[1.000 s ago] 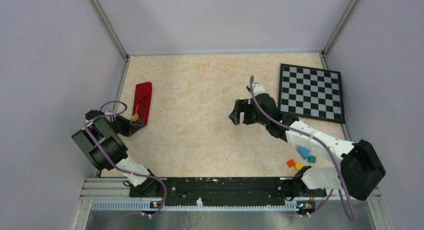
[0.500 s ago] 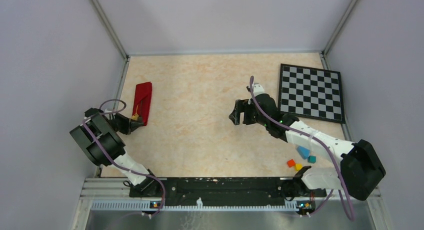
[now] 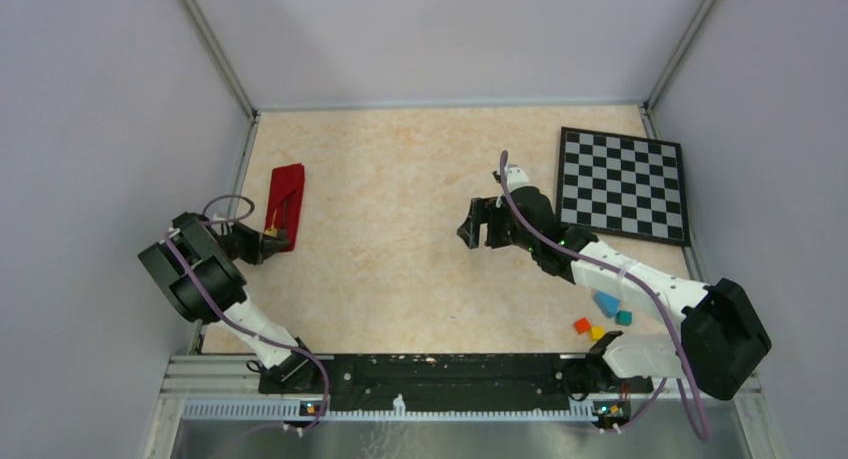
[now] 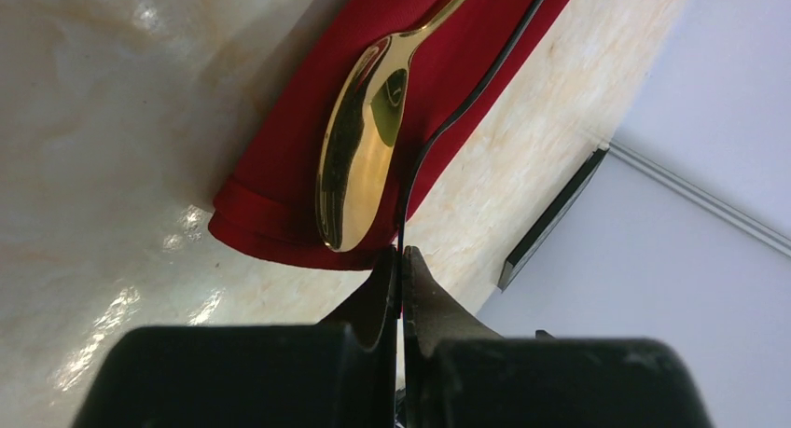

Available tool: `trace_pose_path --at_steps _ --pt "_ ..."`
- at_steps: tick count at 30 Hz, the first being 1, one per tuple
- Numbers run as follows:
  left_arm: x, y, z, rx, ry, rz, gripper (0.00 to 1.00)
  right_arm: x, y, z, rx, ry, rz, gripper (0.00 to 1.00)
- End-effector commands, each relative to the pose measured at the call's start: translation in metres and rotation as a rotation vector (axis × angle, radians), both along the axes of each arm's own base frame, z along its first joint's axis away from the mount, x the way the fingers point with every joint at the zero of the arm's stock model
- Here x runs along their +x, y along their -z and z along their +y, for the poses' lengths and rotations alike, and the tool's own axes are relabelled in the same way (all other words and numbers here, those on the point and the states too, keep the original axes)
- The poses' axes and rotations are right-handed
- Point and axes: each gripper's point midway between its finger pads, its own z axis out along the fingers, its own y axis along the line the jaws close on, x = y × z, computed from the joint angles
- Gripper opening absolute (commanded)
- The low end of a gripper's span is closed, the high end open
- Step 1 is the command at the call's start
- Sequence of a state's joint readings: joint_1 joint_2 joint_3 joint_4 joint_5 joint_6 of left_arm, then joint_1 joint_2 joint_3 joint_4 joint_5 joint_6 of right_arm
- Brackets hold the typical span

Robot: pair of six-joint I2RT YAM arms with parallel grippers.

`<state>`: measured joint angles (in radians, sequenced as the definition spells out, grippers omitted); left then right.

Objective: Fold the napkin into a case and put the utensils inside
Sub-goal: Insert the fork into the folded napkin.

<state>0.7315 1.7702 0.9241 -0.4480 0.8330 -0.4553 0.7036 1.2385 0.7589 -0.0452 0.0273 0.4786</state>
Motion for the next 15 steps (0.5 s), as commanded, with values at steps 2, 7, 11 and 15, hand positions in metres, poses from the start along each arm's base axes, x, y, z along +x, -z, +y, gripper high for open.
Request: trace_pose_path --at_steps 2,7,11,15 --pt "0.0146 -0.0099 0.0061 0.008 0.014 -0.06 0.0 0.0052 -0.0029 0.0007 0.013 0.0 -0.024 0.78" --pt "0.0187 -0.0111 0.0099 0.009 0.011 -0.063 0.01 0.0043 -0.002 0.0011 0.013 -0.004 -0.021 0.78" --pt "0.0211 -0.0107 0.0101 0.001 0.02 -0.068 0.02 0.0039 -0.0019 0.0009 0.013 -0.005 -0.02 0.78" --pt "0.023 -0.0079 0.0086 -0.008 0.029 -0.067 0.03 0.0036 -0.0022 0.0013 0.015 -0.007 -0.02 0.78"
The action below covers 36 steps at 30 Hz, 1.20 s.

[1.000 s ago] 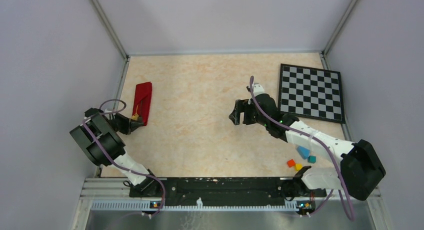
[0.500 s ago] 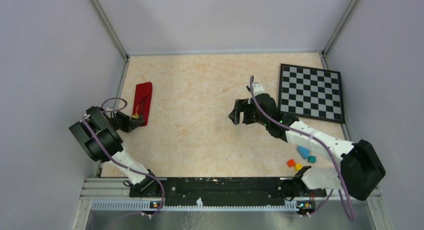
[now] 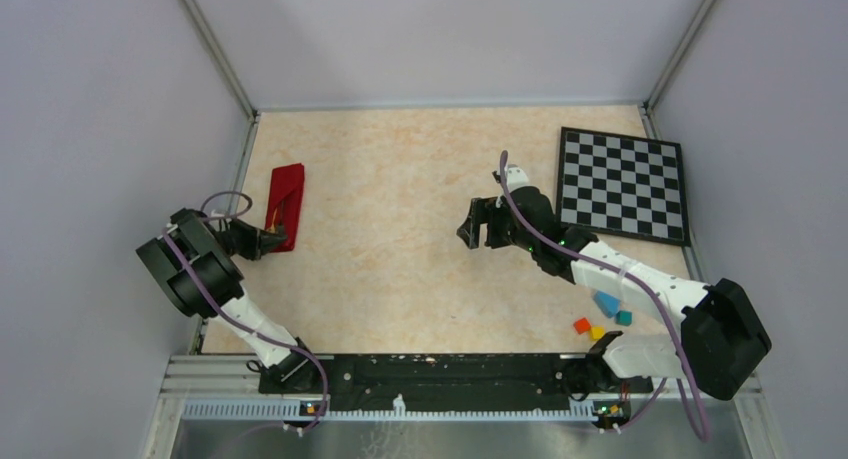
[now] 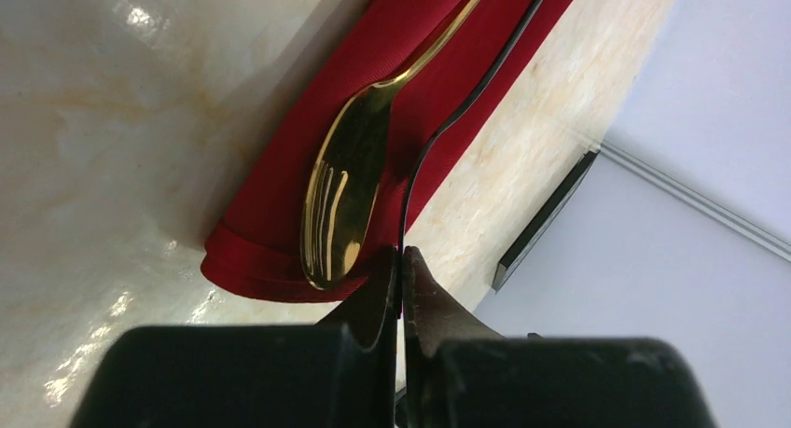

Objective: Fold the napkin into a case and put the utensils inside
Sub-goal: Insert the fork into the folded napkin.

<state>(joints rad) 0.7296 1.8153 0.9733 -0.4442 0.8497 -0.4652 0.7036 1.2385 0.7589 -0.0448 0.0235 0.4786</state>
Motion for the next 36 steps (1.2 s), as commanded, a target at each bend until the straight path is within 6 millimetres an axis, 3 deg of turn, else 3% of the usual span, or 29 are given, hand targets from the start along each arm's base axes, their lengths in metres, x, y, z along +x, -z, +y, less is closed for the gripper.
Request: trace_pose_path --at_steps 1,7,11,16,21,30,34,35,36 --pt "0.012 -0.006 0.001 0.004 0.03 -0.052 0.04 0.004 -0.002 0.001 0.012 -0.003 -0.02 0.78" --pt "0.012 -0.004 0.0 0.011 0.043 -0.046 0.09 0.004 -0.001 0.0 0.012 -0.001 -0.02 0.78" --pt "0.01 -0.007 -0.001 0.022 0.045 -0.045 0.22 0.004 -0.002 0.0 0.013 -0.003 -0.021 0.77" --pt "0.006 -0.011 0.002 0.067 0.04 -0.029 0.28 0.004 -0.003 0.0 0.015 -0.002 -0.025 0.77" --pt "0.003 -0.018 0.004 0.095 0.029 -0.018 0.41 0.004 -0.005 0.0 0.018 -0.003 -0.028 0.77" --pt "-0.001 -0.044 0.005 0.144 -0.002 -0.032 0.5 0.003 -0.006 0.001 0.022 -0.008 -0.028 0.77" --pt "-0.009 -0.041 0.001 0.137 -0.02 0.013 0.55 0.003 -0.006 0.001 0.022 -0.006 -0.029 0.77" --pt "-0.011 -0.039 -0.001 0.134 -0.022 0.025 0.66 0.003 -0.007 0.001 0.023 -0.007 -0.03 0.77" --pt "-0.013 -0.037 -0.002 0.133 -0.022 0.035 0.71 0.003 -0.007 0.001 0.023 -0.007 -0.03 0.77"
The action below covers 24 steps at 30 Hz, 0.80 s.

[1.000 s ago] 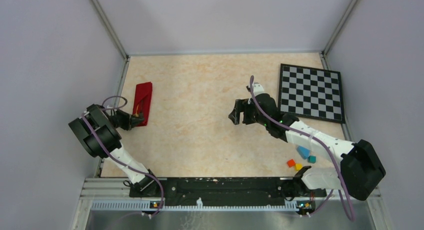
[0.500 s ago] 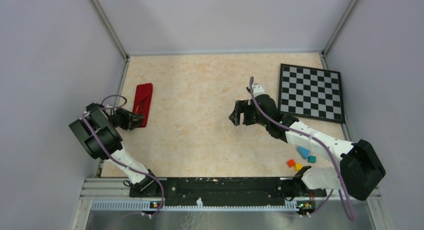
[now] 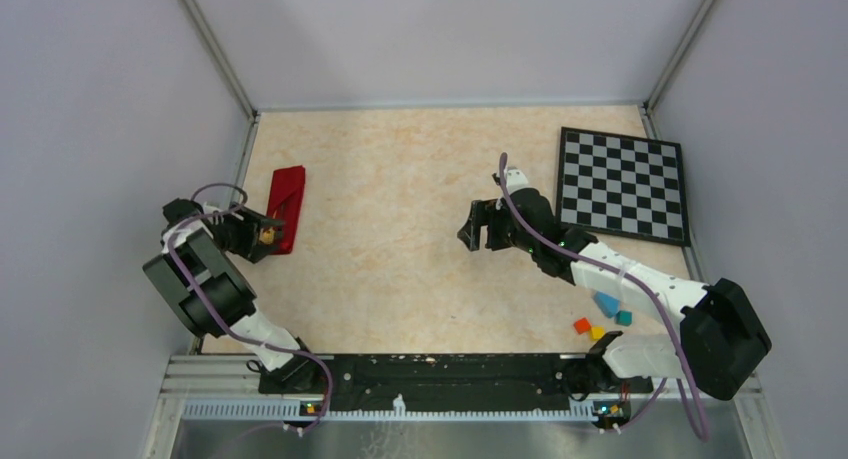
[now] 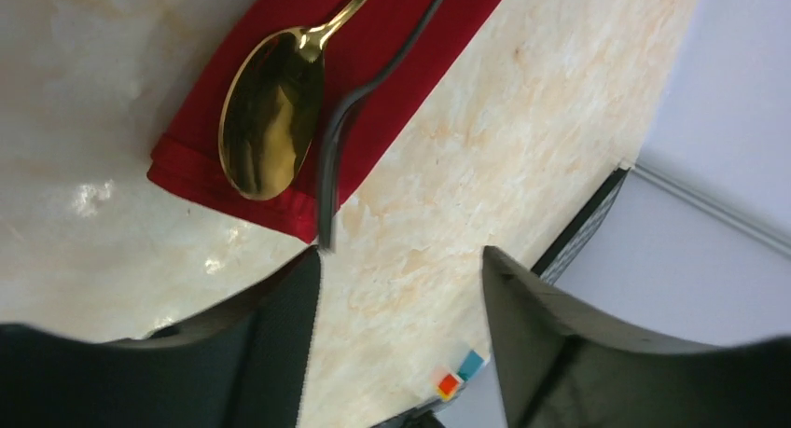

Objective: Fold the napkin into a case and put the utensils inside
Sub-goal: Insert the fork into the folded napkin, then reset both arms

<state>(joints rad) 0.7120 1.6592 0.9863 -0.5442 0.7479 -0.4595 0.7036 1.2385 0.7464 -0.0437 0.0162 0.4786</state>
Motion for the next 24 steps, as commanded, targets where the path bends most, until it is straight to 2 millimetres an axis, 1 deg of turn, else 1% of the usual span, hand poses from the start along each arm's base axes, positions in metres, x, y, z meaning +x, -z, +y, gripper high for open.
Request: trace_pose_path --at_steps 1,4,6,8,10,12,13,14,15,16,18,19,21,22,24 --pt "-0.009 -0.002 -0.002 0.018 -0.021 0.05 0.72 0.006 -0.012 0.002 0.028 -0.001 -0.041 0.77" --pt "-0.015 -0.001 0.008 0.098 -0.053 0.087 0.73 0.006 -0.013 0.001 0.029 0.001 -0.043 0.77" --pt "-0.018 -0.008 0.02 0.179 -0.092 0.102 0.73 0.006 -0.012 0.001 0.029 -0.002 -0.042 0.77" --pt "-0.018 -0.028 0.028 0.256 -0.132 0.06 0.73 0.005 -0.013 0.002 0.03 -0.004 -0.042 0.77" --pt "-0.013 -0.053 0.03 0.338 -0.141 -0.016 0.74 0.006 -0.015 0.001 0.032 0.0 -0.05 0.77" --pt "-0.002 -0.085 0.018 0.42 -0.09 -0.118 0.76 0.006 -0.021 -0.002 0.028 0.004 -0.064 0.79" --pt "0.006 -0.102 0.004 0.454 -0.041 -0.171 0.77 0.005 -0.026 -0.004 0.024 0.007 -0.072 0.8" --pt "0.014 -0.118 -0.015 0.488 0.016 -0.231 0.78 0.004 -0.031 -0.007 0.019 0.011 -0.079 0.8" --pt "0.024 -0.136 -0.045 0.514 0.108 -0.311 0.79 0.003 -0.04 -0.01 0.016 0.017 -0.092 0.81" --pt "0.029 -0.155 -0.071 0.534 0.18 -0.384 0.79 0.001 -0.047 -0.015 0.007 0.024 -0.096 0.81" --pt "0.035 -0.192 -0.119 0.555 0.31 -0.541 0.8 -0.004 -0.065 -0.029 -0.024 0.052 -0.109 0.82" --pt "0.034 -0.212 -0.144 0.554 0.377 -0.628 0.81 -0.008 -0.077 -0.038 -0.033 0.07 -0.123 0.82" --pt "0.023 -0.25 -0.193 0.554 0.505 -0.794 0.83 -0.018 -0.108 -0.058 -0.038 0.111 -0.172 0.84" --pt "0.013 -0.27 -0.217 0.548 0.567 -0.876 0.83 -0.023 -0.126 -0.069 -0.039 0.127 -0.205 0.84" --pt "-0.009 -0.304 -0.256 0.531 0.663 -1.012 0.87 -0.035 -0.164 -0.093 -0.035 0.176 -0.273 0.86"
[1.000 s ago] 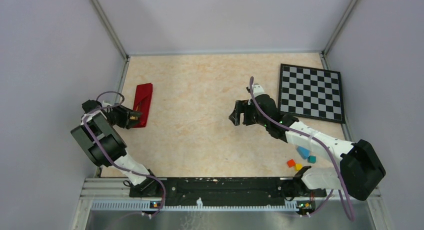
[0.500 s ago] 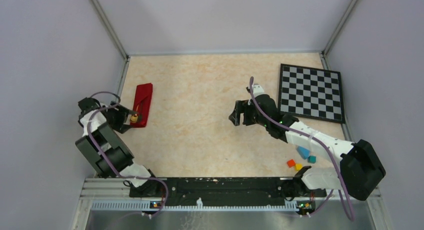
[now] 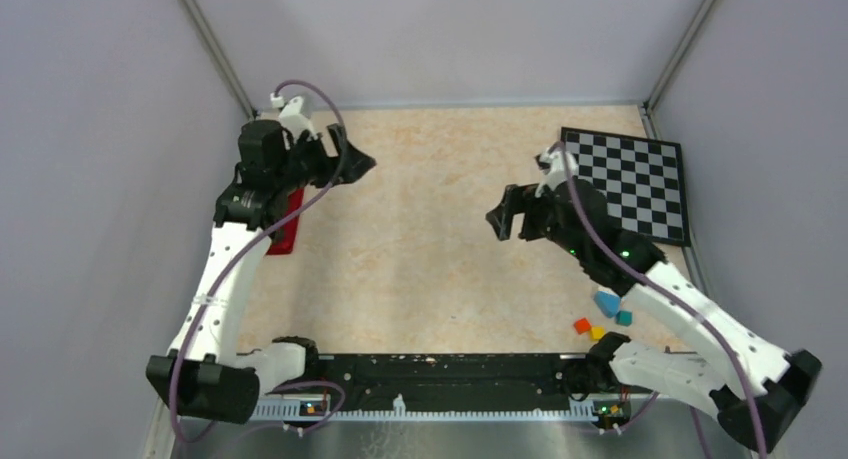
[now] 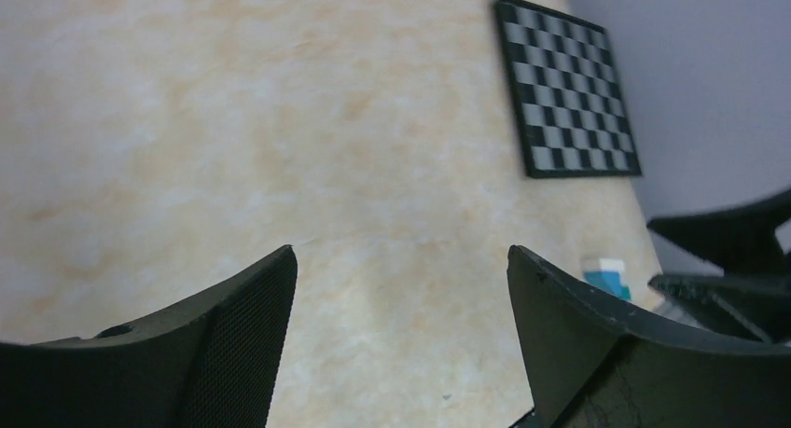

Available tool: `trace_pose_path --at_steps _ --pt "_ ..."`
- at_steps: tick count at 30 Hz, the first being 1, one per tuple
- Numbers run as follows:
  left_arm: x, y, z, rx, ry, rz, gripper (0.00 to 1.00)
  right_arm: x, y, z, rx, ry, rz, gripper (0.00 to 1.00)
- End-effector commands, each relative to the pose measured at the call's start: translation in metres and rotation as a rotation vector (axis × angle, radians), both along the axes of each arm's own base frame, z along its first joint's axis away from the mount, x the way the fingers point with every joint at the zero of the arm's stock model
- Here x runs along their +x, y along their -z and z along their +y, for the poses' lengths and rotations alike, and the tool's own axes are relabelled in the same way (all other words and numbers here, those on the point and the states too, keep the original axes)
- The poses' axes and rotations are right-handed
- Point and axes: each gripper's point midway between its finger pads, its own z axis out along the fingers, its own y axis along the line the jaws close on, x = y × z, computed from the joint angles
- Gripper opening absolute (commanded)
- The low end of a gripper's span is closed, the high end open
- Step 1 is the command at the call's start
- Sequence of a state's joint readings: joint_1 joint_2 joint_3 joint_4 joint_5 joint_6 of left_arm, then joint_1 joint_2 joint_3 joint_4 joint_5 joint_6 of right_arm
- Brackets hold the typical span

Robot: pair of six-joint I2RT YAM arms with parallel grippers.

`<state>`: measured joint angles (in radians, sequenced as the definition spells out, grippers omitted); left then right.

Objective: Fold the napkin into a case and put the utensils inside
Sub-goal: Reset both arms

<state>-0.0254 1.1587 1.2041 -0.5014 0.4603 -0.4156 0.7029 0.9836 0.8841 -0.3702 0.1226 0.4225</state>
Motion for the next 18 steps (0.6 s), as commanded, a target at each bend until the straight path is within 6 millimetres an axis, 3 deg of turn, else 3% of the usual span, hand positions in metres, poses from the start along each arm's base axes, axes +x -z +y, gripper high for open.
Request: trace_pose_path --at_steps 1,5,10,13,18 --pt "-0.045 -0.107 -0.073 0.009 0.272 -0.361 0.91 -0.025 -0.102 -0.065 0.003 0.134 -0.197 0.86" --pt "-0.105 -0.177 -0.105 -0.07 0.443 -0.601 0.99 -0.056 -0.178 -0.111 0.036 0.199 -0.346 0.87" --pt "-0.157 -0.231 -0.091 -0.145 0.458 -0.819 0.99 -0.096 -0.248 -0.158 0.099 0.259 -0.476 0.87" --pt "-0.176 -0.25 -0.077 -0.16 0.419 -0.89 0.99 -0.115 -0.274 -0.176 0.152 0.269 -0.567 0.87" --pt "-0.202 -0.269 -0.064 -0.178 0.399 -0.952 0.99 -0.126 -0.29 -0.183 0.199 0.266 -0.632 0.87"
